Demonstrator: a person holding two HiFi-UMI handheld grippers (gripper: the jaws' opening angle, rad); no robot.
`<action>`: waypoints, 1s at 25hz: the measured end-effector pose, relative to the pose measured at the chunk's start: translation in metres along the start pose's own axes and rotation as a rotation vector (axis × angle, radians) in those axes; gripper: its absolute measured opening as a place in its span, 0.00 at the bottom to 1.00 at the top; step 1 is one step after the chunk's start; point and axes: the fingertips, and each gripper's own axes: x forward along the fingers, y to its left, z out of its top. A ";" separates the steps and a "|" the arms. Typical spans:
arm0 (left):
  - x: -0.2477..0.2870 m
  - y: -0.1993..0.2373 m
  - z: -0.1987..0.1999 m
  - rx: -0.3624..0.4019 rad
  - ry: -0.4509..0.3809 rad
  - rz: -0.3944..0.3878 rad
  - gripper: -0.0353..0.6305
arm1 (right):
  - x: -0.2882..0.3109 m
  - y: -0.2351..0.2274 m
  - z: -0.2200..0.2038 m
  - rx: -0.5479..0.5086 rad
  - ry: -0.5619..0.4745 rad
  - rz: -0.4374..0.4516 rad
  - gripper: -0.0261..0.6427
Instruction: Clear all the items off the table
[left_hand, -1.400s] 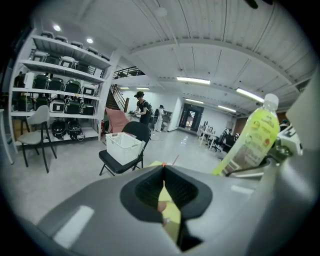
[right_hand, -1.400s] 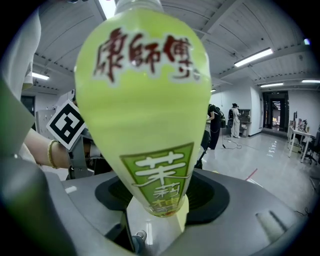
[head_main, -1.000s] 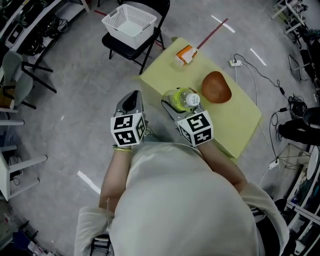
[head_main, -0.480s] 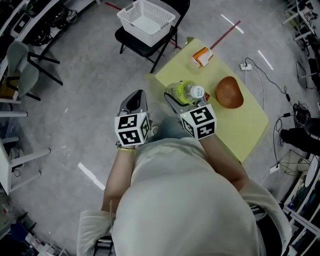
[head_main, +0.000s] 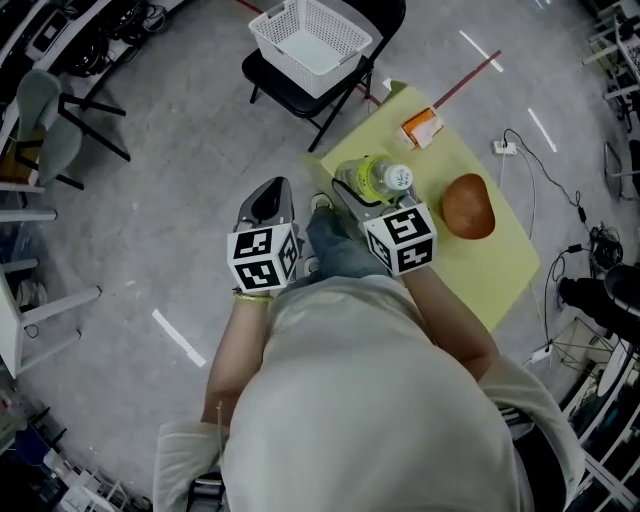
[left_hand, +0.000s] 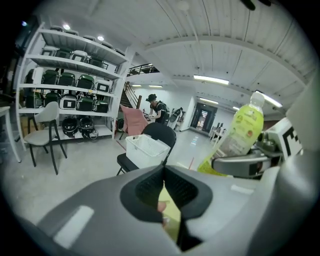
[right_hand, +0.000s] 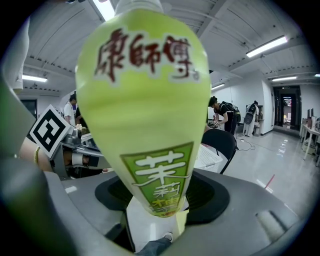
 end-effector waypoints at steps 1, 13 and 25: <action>0.006 0.003 0.006 -0.002 -0.004 0.002 0.07 | 0.007 -0.005 0.004 -0.005 0.001 0.005 0.47; 0.111 0.020 0.077 -0.001 -0.021 0.018 0.07 | 0.088 -0.090 0.060 -0.030 -0.014 0.035 0.47; 0.170 0.023 0.112 -0.009 -0.028 0.062 0.07 | 0.127 -0.140 0.089 -0.030 -0.039 0.076 0.47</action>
